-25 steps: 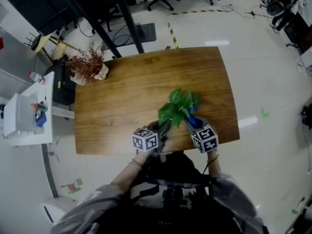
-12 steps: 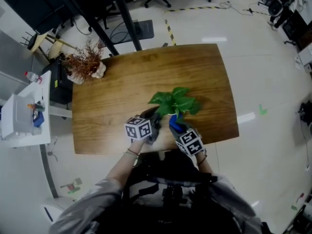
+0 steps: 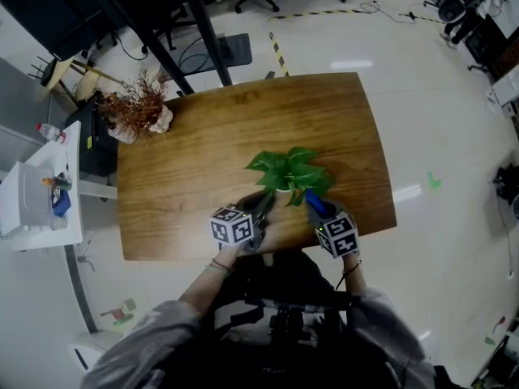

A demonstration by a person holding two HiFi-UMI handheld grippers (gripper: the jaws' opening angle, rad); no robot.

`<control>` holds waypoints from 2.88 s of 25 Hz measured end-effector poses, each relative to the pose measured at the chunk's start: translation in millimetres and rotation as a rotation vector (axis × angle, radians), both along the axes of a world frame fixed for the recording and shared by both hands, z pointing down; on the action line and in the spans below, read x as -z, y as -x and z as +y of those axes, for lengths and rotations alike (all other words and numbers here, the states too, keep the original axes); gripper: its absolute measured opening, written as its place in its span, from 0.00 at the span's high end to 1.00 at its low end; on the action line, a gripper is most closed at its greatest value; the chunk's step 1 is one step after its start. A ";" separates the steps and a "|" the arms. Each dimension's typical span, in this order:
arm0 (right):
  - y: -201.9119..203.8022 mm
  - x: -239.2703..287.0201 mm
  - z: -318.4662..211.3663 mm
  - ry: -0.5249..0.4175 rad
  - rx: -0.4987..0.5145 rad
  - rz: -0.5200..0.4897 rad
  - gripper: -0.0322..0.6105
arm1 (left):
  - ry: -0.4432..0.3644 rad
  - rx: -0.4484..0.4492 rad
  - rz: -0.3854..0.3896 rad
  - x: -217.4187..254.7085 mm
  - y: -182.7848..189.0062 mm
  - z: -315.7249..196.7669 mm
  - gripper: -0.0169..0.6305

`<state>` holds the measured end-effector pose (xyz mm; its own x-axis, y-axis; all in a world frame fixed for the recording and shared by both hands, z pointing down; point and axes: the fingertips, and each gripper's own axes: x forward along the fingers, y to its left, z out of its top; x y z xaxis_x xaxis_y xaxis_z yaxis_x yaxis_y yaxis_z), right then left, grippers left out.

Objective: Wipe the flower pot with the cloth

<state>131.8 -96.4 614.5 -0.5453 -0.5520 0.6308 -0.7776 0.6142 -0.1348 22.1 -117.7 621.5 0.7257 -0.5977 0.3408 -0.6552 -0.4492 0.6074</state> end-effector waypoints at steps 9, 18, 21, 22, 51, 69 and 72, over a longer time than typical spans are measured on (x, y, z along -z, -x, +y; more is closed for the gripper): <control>26.0 8.3 -27.8 -0.064 0.093 -0.004 0.86 | 0.001 -0.016 0.016 0.3 -7.1 -5.5 0.97; 74.8 -2.7 8.4 -0.008 0.164 -0.032 0.86 | -0.023 0.064 0.006 5.5 31.4 -41.6 0.97; 94.8 -6.9 15.1 0.002 0.199 -0.027 0.86 | -0.026 0.081 0.010 5.0 40.8 -55.4 0.97; 99.0 -7.6 16.2 0.006 0.205 -0.027 0.86 | -0.028 0.082 0.012 5.6 42.4 -59.2 0.97; 67.8 -4.0 -28.9 0.017 0.149 -0.071 0.86 | -0.082 0.047 -0.098 5.4 43.2 -55.5 0.97; 31.2 39.7 -85.9 -0.080 0.082 -0.142 0.86 | -0.043 0.000 -0.015 1.6 12.5 -5.3 0.97; 46.5 34.4 -85.1 -0.059 0.136 -0.144 0.86 | -0.048 -0.004 -0.020 2.1 14.9 -12.9 0.97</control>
<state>85.3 -181.6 580.1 -0.6999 -0.5006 0.5095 -0.6619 0.7226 -0.1993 7.2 -130.6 619.4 0.7217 -0.6106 0.3261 -0.6650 -0.4806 0.5717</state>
